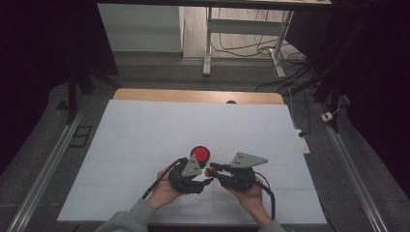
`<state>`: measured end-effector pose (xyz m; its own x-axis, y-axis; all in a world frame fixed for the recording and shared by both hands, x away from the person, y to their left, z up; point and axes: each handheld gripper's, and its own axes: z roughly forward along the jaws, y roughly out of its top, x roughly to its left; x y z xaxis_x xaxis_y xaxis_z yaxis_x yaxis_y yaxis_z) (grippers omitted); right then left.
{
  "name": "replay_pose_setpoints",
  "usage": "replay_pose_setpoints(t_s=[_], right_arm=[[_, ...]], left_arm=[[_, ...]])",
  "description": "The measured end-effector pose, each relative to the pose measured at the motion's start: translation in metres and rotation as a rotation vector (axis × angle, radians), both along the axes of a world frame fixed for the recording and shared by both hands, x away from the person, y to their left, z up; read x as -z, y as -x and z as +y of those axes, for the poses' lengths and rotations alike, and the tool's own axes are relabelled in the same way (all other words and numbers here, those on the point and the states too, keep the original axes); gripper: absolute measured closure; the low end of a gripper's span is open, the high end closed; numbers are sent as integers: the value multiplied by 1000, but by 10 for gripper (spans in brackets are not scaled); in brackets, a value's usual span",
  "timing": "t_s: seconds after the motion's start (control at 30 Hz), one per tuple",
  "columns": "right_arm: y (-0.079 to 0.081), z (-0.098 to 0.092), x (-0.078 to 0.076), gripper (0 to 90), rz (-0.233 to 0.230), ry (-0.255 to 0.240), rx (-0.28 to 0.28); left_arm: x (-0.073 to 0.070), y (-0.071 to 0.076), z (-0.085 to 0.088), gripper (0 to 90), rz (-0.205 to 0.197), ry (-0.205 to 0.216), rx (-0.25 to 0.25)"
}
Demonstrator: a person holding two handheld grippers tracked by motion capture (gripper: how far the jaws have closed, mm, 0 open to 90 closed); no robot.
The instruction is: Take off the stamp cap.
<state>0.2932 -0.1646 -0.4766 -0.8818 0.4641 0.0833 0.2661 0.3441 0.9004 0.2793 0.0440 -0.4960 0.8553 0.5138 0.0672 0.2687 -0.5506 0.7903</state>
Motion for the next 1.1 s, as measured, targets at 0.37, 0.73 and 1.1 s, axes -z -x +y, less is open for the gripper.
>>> replay_pose_setpoints(t_s=[0.37, 0.73, 1.1], right_arm=[[0, 0, 1, 726, 2, 2, -1], [0, 0, 0, 726, 2, 6, -3], [0, 0, 1, 726, 4, 3, -1]], left_arm=[[2, 1, -5, 542, -33, -40, 13], [3, 1, -8, 614, -40, -58, 19], [3, 2, -8, 630, -59, -68, 19]])
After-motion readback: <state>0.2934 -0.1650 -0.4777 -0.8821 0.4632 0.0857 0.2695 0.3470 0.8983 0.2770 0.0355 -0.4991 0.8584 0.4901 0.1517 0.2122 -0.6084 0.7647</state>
